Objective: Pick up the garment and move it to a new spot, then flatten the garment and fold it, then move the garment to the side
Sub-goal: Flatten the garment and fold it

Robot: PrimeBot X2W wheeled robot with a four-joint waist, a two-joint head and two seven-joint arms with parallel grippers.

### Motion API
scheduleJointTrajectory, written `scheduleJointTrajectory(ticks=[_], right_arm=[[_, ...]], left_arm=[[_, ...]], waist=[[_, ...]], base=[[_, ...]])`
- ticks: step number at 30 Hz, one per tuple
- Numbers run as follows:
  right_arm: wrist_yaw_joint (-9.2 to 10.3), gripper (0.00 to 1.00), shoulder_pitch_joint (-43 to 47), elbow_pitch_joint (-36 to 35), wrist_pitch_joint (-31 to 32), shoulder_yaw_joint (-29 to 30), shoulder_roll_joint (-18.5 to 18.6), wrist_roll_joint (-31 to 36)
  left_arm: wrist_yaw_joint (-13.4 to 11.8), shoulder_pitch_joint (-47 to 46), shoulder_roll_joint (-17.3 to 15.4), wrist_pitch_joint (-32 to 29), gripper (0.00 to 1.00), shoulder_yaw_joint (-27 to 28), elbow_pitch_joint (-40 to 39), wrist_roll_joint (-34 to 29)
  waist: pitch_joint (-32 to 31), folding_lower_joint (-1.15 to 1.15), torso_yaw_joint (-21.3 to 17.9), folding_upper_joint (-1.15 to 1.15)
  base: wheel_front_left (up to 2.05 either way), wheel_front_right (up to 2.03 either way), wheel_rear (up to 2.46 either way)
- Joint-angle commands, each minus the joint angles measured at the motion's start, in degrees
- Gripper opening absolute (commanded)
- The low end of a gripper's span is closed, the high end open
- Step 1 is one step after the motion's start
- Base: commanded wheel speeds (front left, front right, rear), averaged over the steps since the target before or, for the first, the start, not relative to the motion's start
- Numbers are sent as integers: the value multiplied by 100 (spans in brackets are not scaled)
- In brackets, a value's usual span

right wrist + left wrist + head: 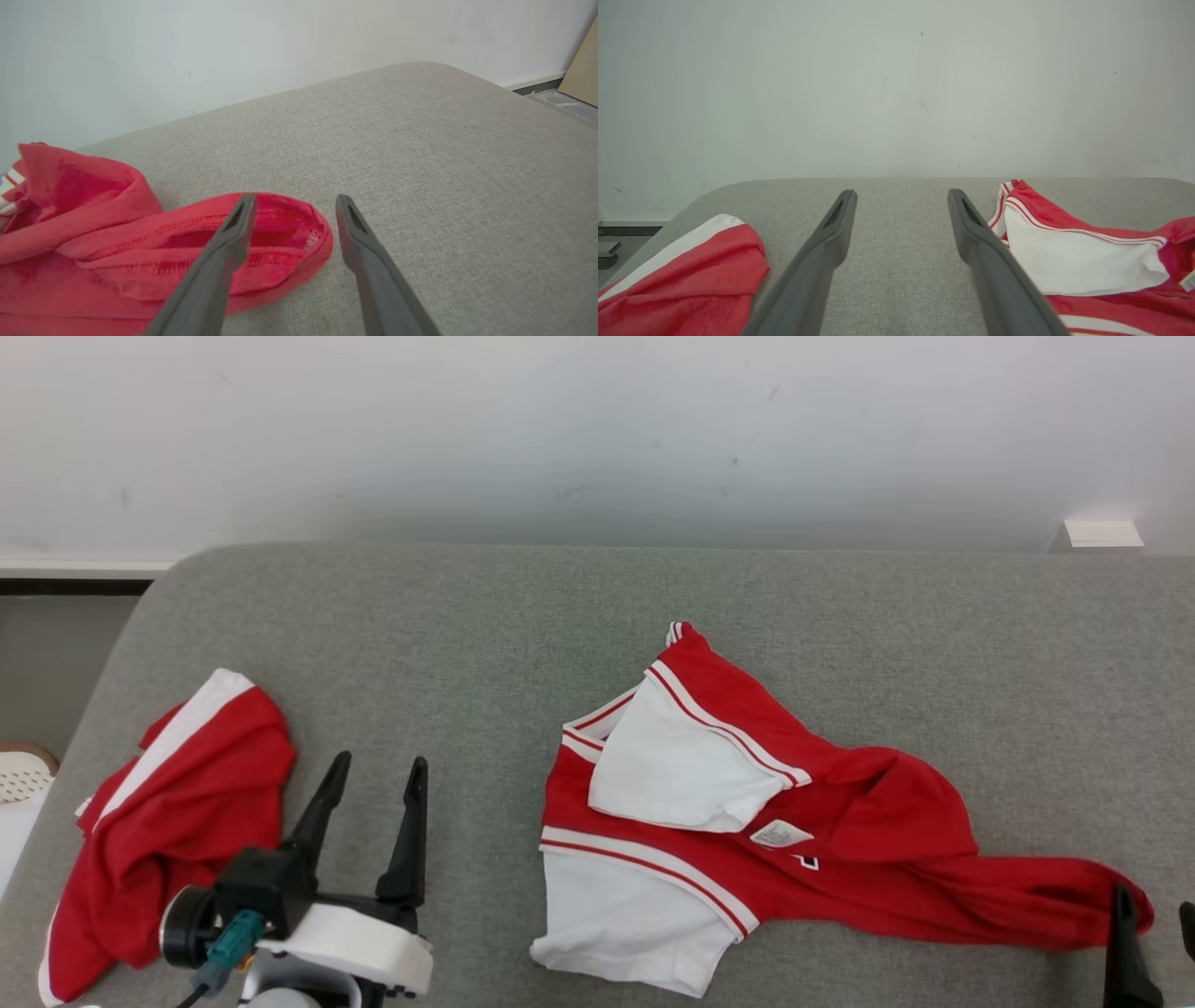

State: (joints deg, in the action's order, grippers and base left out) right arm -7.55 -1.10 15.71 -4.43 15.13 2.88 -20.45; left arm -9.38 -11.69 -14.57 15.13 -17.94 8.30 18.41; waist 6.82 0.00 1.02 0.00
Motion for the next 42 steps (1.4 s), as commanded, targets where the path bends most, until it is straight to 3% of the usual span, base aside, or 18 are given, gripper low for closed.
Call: scheduleJointTrajectory(ticks=[1, 6, 12, 19, 31, 36, 42], right_arm=[[12, 100, -76, 40, -94, 1, 9, 47], [12, 100, -102, -479, -427, -228, 5, 672], [12, 100, 148, -1491, -92, -1078, 11, 1360], [12, 100, 417, -2007, 273, -1514, 10, 1246], [12, 100, 433, -2097, 312, -1491, 8, 1140], [12, 100, 443, -2132, 341, -1475, 8, 1121], [12, 100, 414, -2191, 371, -1455, 8, 1090]], left_arm=[[-18, 58, -37, 2, 100, 26, -16, -53], [-50, 125, -34, 2, 100, 61, -38, -70], [-87, 269, -58, 2, 100, 108, -68, -100], [-99, 387, -65, 2, 100, 82, -96, -97], [-116, 417, -86, 2, 100, 64, -111, -82], [33, 296, 18, -172, 100, -278, -200, -218], [462, 210, 356, -812, 100, -1008, 195, -115]], waist=[[-11, 0, -14, 0], [-71, 0, -11, 0], [-221, 0, -15, 0], [-282, 0, 3, 0], [-290, 0, 7, 0], [-261, 0, -9, 0], [-99, 0, -88, 0]], base=[[0, 0, 0], [0, 0, 0], [0, 0, 0], [0, 0, 0], [0, 0, 0], [0, 0, 0], [0, 0, 0]])
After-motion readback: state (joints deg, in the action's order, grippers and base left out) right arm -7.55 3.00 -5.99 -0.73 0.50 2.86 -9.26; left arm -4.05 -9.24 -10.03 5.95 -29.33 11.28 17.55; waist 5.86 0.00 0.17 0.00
